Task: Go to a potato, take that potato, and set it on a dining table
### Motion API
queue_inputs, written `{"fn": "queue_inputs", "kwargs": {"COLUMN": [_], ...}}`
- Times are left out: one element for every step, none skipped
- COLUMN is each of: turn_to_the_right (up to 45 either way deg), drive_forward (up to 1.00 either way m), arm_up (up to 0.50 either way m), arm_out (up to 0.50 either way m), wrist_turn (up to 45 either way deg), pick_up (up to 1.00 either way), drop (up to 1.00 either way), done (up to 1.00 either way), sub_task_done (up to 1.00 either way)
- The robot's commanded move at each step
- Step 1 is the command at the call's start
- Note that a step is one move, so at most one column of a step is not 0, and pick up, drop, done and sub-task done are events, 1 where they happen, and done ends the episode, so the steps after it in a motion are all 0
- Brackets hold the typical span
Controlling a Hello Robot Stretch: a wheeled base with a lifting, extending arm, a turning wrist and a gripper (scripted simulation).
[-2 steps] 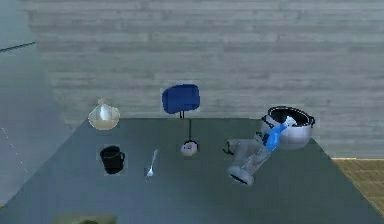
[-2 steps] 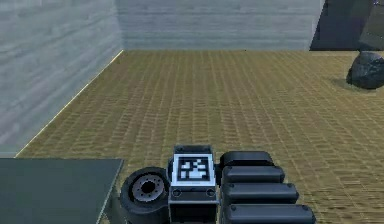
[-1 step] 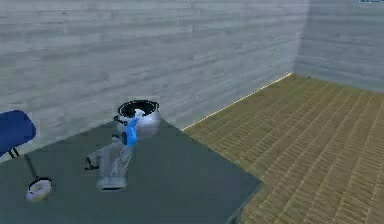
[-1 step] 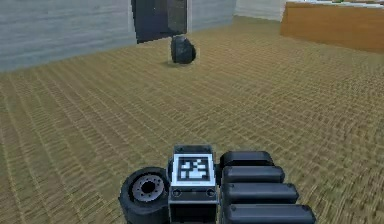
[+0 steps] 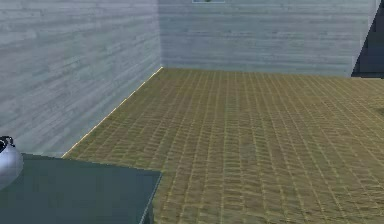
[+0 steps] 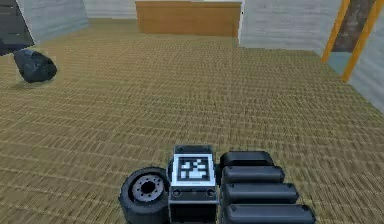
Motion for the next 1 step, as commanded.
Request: {"fn": "queue_inputs", "kwargs": {"turn_to_the_right": [0.0], "drive_forward": [0.10], "arm_up": [0.00], "arm_out": [0.00], "wrist_turn": [0.0], "pick_up": [0.00], "drop": [0.00], "done": [0.00], "sub_task_done": [0.00]}}
